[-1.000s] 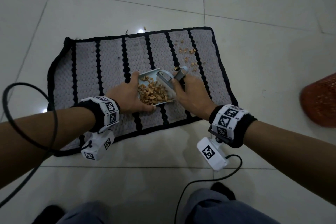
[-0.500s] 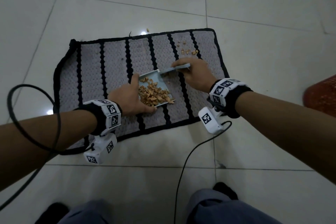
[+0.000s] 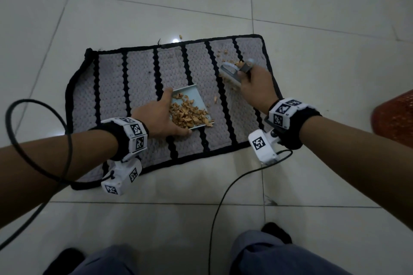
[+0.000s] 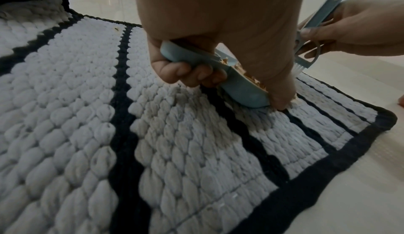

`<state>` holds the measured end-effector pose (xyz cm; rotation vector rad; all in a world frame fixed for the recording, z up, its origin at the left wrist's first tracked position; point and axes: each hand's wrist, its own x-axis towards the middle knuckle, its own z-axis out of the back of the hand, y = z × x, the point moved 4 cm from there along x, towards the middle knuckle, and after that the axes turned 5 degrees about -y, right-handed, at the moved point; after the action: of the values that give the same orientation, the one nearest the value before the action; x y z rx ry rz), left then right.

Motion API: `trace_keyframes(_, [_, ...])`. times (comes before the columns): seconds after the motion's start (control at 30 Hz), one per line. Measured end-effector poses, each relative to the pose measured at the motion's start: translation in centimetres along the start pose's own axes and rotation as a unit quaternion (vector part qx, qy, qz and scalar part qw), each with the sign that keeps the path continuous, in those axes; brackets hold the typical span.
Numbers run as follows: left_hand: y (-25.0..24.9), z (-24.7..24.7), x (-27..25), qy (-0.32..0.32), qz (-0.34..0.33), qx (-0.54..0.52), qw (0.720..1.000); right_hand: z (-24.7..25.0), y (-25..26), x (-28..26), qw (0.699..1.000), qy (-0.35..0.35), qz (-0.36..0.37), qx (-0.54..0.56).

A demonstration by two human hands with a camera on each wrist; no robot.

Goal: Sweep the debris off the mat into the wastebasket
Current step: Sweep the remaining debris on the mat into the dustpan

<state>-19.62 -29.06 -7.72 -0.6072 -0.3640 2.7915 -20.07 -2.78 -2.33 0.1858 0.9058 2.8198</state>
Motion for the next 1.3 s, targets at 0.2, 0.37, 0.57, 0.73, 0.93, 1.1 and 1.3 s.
trace_keyframes(0.2, [-0.1,0.0,-0.1,0.003,0.004,-0.004,1.0,-2.5,2.3,-2.5,0.999,-0.008,0.042,-0.002])
trace_keyframes(0.37, [-0.4,-0.1,-0.3,-0.006,0.001,-0.01,1.0,-4.4,3.7,-5.6,0.999,0.015,0.043,0.005])
trace_keyframes(0.57, [-0.6,-0.4,-0.4,-0.008,0.002,-0.018,1.0,-4.1,4.6,-6.5,0.996,0.044,0.08,0.02])
trace_keyframes(0.73, [-0.6,-0.5,-0.3,0.002,0.001,-0.029,1.0,-3.1,4.6,-6.4,0.992,0.072,0.103,0.029])
trace_keyframes(0.93, [-0.4,-0.6,-0.1,-0.006,-0.008,-0.058,0.998,-1.6,3.7,-5.6,0.991,0.085,0.094,0.032])
trace_keyframes(1.1, [-0.2,-0.7,0.3,-0.018,-0.003,-0.113,0.993,-0.7,2.0,-4.8,0.991,0.092,0.092,0.021])
trace_keyframes(1.3, [-0.9,0.2,1.0,-0.035,0.004,-0.181,0.983,1.4,0.5,-4.2,0.996,0.056,0.058,0.034])
